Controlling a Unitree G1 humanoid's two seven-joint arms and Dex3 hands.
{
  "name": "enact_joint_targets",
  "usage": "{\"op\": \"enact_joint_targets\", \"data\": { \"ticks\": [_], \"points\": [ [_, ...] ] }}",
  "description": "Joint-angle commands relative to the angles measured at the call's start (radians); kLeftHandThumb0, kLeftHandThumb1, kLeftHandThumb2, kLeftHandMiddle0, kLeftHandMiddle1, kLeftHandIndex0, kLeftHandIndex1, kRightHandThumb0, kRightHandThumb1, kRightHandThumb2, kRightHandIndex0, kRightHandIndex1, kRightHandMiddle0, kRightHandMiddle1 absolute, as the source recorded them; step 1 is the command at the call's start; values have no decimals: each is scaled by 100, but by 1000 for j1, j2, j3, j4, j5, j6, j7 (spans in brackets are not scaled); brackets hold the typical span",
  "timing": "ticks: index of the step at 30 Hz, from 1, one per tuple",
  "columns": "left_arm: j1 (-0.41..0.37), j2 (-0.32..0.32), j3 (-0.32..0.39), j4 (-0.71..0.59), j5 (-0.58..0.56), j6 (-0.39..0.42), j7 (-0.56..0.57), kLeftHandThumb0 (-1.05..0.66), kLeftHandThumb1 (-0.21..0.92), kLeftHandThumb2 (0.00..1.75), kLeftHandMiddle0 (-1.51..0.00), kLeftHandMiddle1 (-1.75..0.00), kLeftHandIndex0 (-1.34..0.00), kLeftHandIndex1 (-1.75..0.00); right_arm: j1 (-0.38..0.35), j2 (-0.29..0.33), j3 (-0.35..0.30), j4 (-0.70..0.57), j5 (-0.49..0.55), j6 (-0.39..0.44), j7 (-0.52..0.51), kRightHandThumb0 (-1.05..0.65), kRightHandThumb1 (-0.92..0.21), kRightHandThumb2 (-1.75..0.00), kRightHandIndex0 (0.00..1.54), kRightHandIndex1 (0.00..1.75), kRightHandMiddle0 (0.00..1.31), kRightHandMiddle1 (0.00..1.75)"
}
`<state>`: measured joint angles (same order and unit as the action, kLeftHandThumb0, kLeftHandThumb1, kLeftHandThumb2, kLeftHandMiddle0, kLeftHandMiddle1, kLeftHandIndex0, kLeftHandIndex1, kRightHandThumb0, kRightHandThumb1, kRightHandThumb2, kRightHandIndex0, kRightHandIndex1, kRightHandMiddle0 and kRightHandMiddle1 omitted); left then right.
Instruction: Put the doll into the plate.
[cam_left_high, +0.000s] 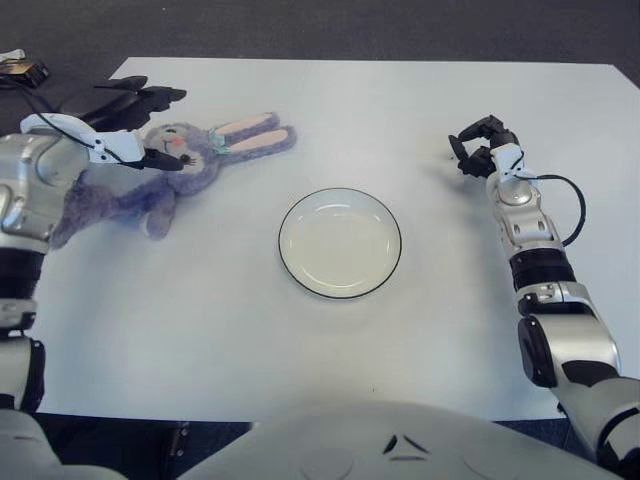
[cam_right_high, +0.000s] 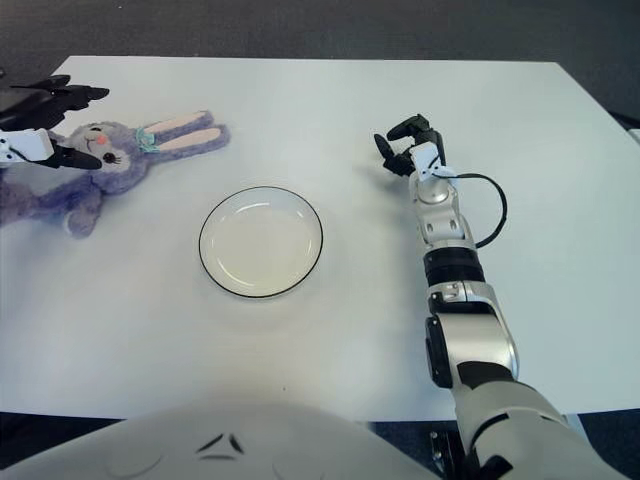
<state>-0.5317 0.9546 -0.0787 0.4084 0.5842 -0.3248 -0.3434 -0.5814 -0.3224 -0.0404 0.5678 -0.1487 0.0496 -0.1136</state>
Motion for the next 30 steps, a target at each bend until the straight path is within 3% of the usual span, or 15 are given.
{"op": "enact_joint_targets", "data": {
  "ticks": [1,7,15,21,30],
  "points": [
    [-28,2,-14,24,8,-21,24,-82,89,1,-2,0,-19,-3,12,-6,-3,-14,-7,8,4,-38,-76,-67,74,175,36,168],
    [-29,3,-58,37,115,-27,137,-82,89,0,-2,0,-20,-3,19,-11,-5,-24,-8,13,8,-38,-76,-68,74,175,35,168],
    [-33,5,-74,44,129,-29,161,-83,89,0,-2,0,-20,-2,21,-10,-5,-30,-8,17,9,-38,-76,-68,74,175,35,169],
    [-12,8,-123,-14,248,19,197,-84,89,0,0,0,-20,-2,25,-14,-7,-44,-8,28,16,-38,-76,-69,74,175,35,169],
    [-8,4,-132,-26,277,43,212,-85,89,0,0,0,-20,-2,28,-15,-8,-52,-9,34,21,-38,-76,-69,74,175,36,169]
  ]
}}
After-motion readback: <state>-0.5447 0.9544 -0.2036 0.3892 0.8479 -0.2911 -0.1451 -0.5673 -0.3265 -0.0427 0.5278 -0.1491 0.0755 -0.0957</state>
